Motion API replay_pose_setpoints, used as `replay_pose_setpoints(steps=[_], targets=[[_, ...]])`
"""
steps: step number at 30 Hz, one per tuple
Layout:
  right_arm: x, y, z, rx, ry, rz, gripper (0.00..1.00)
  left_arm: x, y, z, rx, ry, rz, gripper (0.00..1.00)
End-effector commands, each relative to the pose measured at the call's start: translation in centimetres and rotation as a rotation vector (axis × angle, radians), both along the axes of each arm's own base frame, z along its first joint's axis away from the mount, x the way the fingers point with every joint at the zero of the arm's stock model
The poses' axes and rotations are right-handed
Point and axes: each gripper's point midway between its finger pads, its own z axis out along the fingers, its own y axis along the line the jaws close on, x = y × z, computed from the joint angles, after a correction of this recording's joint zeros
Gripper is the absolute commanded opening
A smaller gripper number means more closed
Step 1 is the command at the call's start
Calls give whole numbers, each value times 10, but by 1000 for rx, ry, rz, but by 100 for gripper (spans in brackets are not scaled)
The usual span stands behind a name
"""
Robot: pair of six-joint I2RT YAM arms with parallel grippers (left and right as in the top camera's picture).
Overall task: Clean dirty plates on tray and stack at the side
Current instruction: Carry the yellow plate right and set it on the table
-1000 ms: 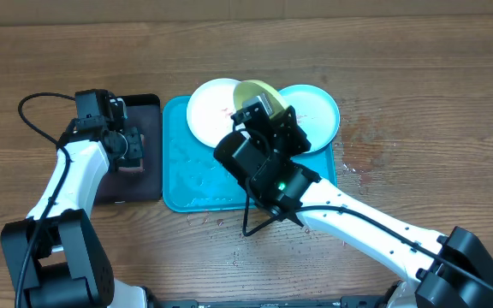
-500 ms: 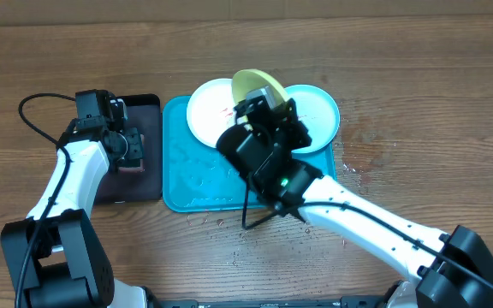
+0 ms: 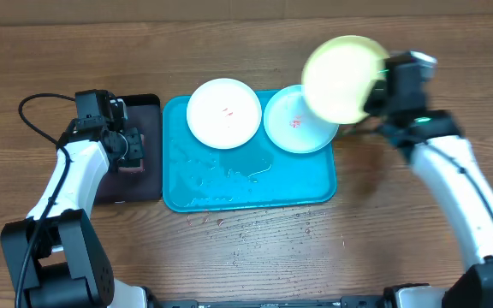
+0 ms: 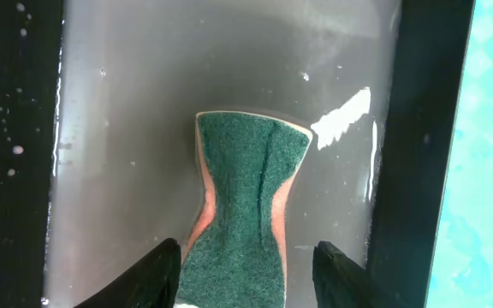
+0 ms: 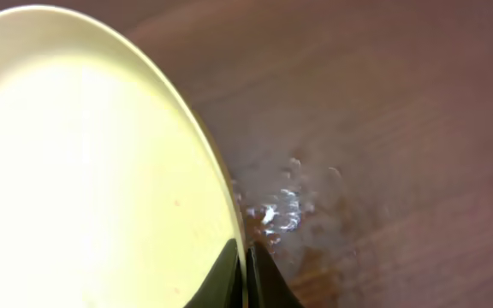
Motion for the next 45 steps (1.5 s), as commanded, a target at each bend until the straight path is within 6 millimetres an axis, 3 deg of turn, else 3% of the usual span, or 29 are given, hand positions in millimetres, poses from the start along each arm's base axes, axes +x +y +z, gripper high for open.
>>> replay_pose_setpoints(steps=[1, 6, 10, 19, 24, 25, 26, 27, 28, 29, 32, 38, 45], targets=[[-3, -29, -11, 318, 17, -80, 4, -1, -3, -4, -25, 6, 20, 51], [-17, -84, -46, 380, 84, -221, 4, -1, -3, -4, -25, 7, 19, 52], [-25, -104, -73, 392, 136, -286, 4, -1, -3, -4, -24, 6, 19, 52], [-36, -110, -127, 382, 273, -336, 4, -2, -3, -4, -24, 9, 19, 52], [-40, -110, -138, 382, 311, -344, 4, -2, -3, -4, -25, 10, 19, 52], [-41, -109, -138, 385, 314, -344, 9, -2, -3, -4, -25, 10, 19, 52], [-40, -108, -138, 392, 314, -340, 24, -2, -3, -4, -25, 9, 20, 52], [-39, -104, -138, 408, 312, -328, 48, -2, -3, -4, -25, 9, 20, 52], [-38, -102, -137, 422, 311, -318, 62, -2, -3, -4, -24, 8, 20, 52], [-37, -98, -137, 439, 309, -307, 67, -2, -3, -4, -24, 8, 19, 52], [-26, -75, -129, 510, 283, -139, 70, -2, -3, -4, -25, 10, 19, 52], [-6, -1, -104, 566, 194, 313, 69, -2, -4, -4, -29, 9, 18, 52], [-6, 40, -123, 315, 272, 407, 70, -3, -7, -4, -44, 12, 12, 53]])
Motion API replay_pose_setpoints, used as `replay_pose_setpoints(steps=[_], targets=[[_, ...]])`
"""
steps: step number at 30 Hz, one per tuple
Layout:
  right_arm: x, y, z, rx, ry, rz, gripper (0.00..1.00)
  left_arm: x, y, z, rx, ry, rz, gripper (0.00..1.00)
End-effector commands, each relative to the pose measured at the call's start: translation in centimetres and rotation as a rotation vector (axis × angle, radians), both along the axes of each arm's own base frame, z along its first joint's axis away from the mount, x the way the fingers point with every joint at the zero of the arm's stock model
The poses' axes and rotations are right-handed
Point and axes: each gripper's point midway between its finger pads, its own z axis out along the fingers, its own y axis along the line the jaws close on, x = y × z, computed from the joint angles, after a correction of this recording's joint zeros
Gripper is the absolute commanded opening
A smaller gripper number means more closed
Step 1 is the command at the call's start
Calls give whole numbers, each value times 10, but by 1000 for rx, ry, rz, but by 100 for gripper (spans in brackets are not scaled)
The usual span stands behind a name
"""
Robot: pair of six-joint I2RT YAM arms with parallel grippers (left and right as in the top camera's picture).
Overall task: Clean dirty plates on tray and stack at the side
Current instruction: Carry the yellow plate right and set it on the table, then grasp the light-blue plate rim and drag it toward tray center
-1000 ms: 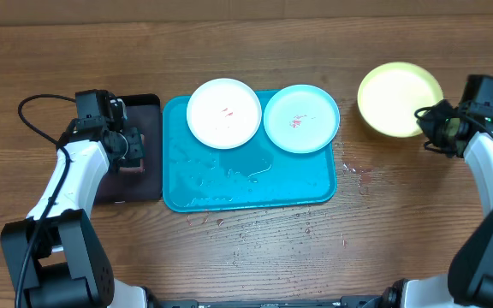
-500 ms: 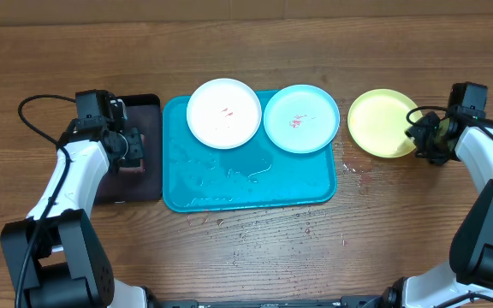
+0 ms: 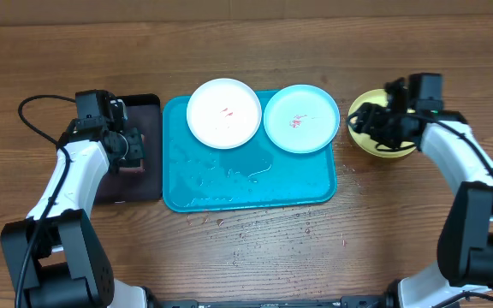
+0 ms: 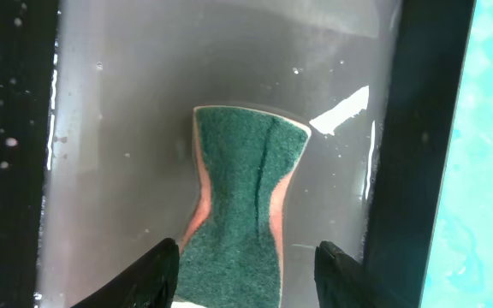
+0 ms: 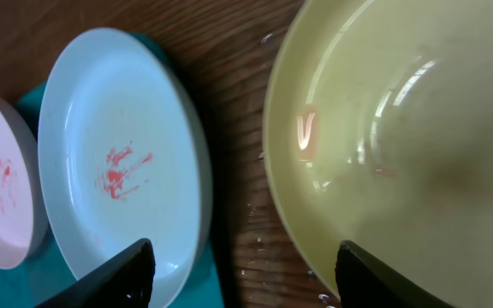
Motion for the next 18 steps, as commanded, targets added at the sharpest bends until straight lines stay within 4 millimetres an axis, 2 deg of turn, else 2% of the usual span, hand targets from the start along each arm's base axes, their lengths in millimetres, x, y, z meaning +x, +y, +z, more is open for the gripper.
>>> replay_pose_setpoints(steps=[1, 5, 9, 18], targets=[[2, 11, -8, -140, -18, 67, 69, -1, -6, -4, -33, 6, -2, 53], [5, 21, -23, -197, 5, 41, 65, -1, -6, -4, -34, 6, -3, 53], [12, 27, -25, -170, -4, 7, 55, -2, -6, -4, -35, 9, -3, 53], [12, 38, -34, -150, 12, 10, 44, -2, -6, -4, -35, 9, -3, 54]])
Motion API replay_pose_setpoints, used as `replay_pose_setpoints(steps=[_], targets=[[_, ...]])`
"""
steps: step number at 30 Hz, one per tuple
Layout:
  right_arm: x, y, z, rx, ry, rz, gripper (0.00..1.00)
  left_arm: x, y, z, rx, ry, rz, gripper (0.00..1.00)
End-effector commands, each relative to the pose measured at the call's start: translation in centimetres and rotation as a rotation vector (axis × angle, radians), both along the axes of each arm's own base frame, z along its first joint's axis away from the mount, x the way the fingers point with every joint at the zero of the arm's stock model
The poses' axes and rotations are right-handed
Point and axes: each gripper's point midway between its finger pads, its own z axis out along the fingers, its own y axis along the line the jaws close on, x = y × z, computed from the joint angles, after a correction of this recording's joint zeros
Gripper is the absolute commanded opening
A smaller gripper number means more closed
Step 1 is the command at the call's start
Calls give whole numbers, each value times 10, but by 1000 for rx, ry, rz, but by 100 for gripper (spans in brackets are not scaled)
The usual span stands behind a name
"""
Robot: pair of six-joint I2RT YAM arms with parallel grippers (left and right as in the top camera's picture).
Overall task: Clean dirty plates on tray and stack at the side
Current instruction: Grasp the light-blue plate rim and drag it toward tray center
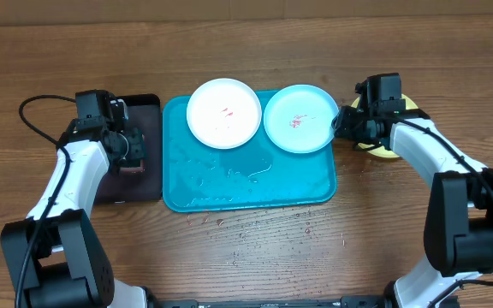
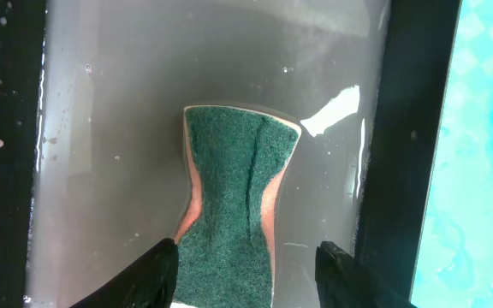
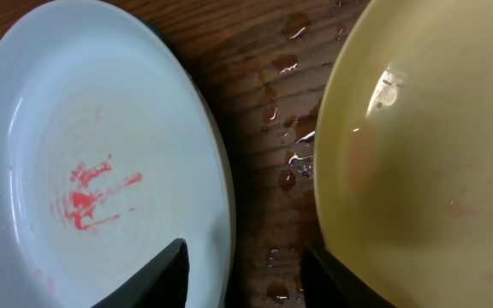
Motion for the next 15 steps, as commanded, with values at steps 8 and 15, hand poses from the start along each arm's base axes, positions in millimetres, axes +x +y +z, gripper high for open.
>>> replay_pose_setpoints(steps=[8, 15], targets=[[-3, 7, -10, 11, 34, -31, 31, -2, -3, -4, -20, 11, 3, 54], [-11, 6, -14, 7, 68, -32, 23, -2, -3, -4, -20, 11, 3, 54]])
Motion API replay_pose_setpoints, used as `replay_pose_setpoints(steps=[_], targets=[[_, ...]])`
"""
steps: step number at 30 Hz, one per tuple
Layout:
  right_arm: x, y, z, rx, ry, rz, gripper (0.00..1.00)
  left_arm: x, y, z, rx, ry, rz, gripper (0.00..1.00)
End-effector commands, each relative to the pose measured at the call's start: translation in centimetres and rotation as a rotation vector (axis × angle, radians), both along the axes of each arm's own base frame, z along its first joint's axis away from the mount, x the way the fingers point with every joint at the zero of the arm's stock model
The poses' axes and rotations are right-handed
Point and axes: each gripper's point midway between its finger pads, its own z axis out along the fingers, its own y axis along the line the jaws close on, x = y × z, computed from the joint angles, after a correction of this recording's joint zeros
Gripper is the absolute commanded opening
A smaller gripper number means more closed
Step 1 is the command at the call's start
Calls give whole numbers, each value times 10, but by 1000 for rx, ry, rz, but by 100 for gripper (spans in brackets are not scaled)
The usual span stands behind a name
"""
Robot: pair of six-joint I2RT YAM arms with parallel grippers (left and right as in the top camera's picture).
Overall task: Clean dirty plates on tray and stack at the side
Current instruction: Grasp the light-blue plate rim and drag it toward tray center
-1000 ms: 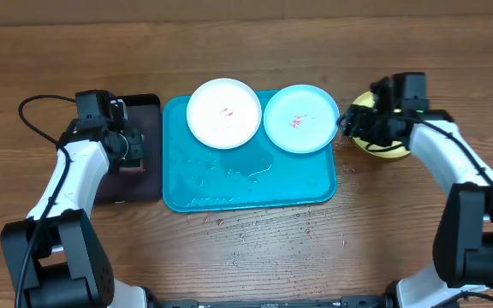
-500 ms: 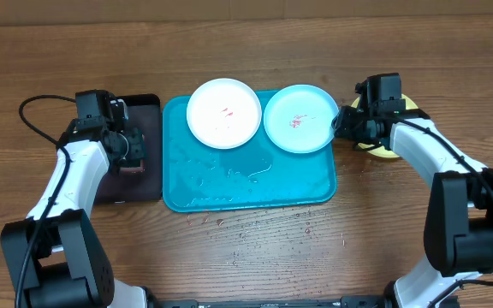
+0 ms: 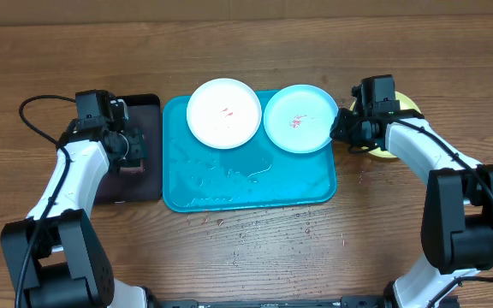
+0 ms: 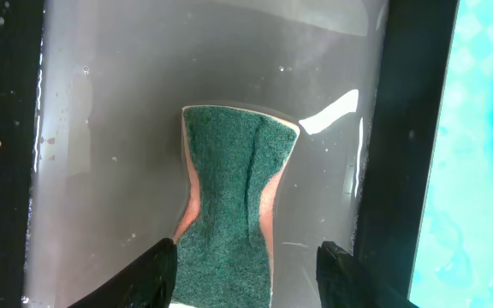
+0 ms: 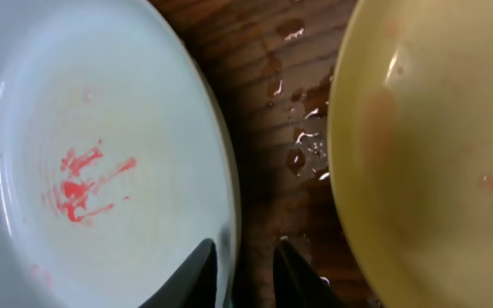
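Two dirty plates lie on the teal tray (image 3: 255, 184): a white plate (image 3: 223, 113) and a light blue plate (image 3: 298, 118), both with red smears. A yellow plate (image 3: 407, 105) rests on the table right of the tray, partly under my right arm. My right gripper (image 5: 246, 261) is open and narrow at the blue plate's (image 5: 101, 162) right rim. One finger is over the plate and the other outside the rim. My left gripper (image 4: 245, 274) is open, with a green sponge (image 4: 234, 197) lying between its fingers in water.
The sponge lies in a black tub (image 4: 392, 171) of grey water left of the tray. Water pools on the tray's middle, and drops wet the wood between the blue plate and the yellow plate (image 5: 435, 145). Red specks dot the table in front of the tray.
My right gripper's fingers have come closer together and now straddle the blue plate's rim. The left gripper and the sponge have not moved.
My right gripper first held the yellow plate in the air by the tray's right end. Then that plate lay on the table and the gripper was wide open over it. The gripper then stood between the two plates, and now at the blue plate's rim. The left gripper stayed over the sponge.
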Motion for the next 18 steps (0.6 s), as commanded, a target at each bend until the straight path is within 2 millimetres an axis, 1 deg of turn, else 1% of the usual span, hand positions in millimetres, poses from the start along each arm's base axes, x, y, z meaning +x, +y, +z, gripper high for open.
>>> replay_pose_setpoints(steps=[1, 7, 8, 10, 12, 16, 18], targets=[[-4, -1, -5, -5, 23, -15, 23, -2, -3, -4, -17, 11, 4, 54], [-5, -1, -6, 2, 31, -32, 14, -2, -3, -4, -17, 12, 4, 54], [-6, -1, -6, 1, 34, -32, 12, -2, -3, -4, -17, 12, 4, 54], [-8, -1, -7, 0, 42, -32, 4, -2, -3, -4, -17, 12, 4, 54], [-8, -1, -7, 0, 43, -32, 4, -3, -3, -4, -17, 15, 4, 54], [-16, -3, -6, -14, 79, -8, 4, -5, -3, -5, -19, 23, 4, 54], [-19, -3, 0, -32, 87, 33, 4, -5, -3, -5, -18, 22, 4, 54]])
